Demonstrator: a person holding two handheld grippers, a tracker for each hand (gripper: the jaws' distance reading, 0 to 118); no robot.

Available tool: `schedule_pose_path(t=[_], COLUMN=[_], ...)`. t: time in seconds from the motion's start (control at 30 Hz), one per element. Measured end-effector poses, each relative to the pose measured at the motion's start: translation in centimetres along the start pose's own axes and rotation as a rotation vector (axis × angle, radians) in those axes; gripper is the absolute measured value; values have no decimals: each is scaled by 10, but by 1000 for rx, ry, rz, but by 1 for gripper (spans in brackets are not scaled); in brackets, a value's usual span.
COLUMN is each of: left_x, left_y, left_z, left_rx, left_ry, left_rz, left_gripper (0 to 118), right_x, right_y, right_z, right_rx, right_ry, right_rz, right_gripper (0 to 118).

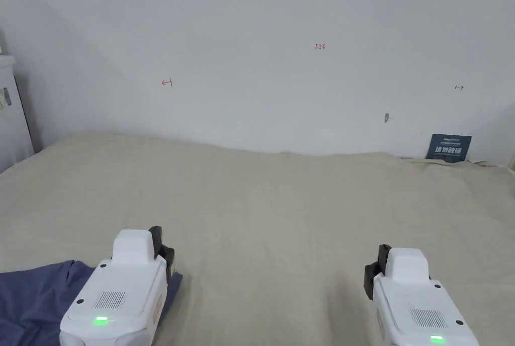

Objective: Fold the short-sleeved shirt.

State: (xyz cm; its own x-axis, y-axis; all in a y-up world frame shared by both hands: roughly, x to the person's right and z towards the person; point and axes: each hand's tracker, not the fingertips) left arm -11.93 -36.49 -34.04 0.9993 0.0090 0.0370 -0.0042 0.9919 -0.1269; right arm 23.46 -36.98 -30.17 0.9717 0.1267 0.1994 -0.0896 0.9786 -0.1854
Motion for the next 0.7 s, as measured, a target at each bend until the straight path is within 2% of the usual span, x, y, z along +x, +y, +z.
schedule_pose_path(t=[0.07,0.17,0.2,0.3,0.33,0.37,0.4,0.43,0.5,0.57,0.67,0.7], left_x=[-1,-11,-16,-30,-30,-27,-21,-10,5,20,23,24], left_y=[0,0,1,-2,-2,0,2,5,4,-1,-22,-27], left_z=[0,0,0,1,0,-2,-4,-5,-4,-6,-17,-17], left_rx=[-4,2,0,14,5,-15,-40,-40,8,-3,32,55], left_ry=[-12,-29,-36,-32,-19,1,36,53,23,77,136,161], left_rz=[26,194,279,557,577,521,401,193,-139,-529,-934,-1007], left_gripper=[0,0,0,0,0,0,0,0,0,0,0,0], right_x=[2,12,15,29,33,34,33,26,8,-15,-28,-29], right_y=[1,1,2,6,6,8,12,19,27,25,6,2], right_z=[1,0,1,2,2,1,0,-1,1,1,3,5], right_rx=[-13,-18,-15,-15,-23,-30,-30,-18,35,74,154,172], right_ry=[-8,-34,-35,-44,-40,-22,-11,0,-2,-20,-82,-103], right_rz=[-40,-174,-236,-501,-568,-581,-515,-365,38,506,980,1068], right_gripper=[0,0,0,0,0,0,0,0,0,0,0,0])
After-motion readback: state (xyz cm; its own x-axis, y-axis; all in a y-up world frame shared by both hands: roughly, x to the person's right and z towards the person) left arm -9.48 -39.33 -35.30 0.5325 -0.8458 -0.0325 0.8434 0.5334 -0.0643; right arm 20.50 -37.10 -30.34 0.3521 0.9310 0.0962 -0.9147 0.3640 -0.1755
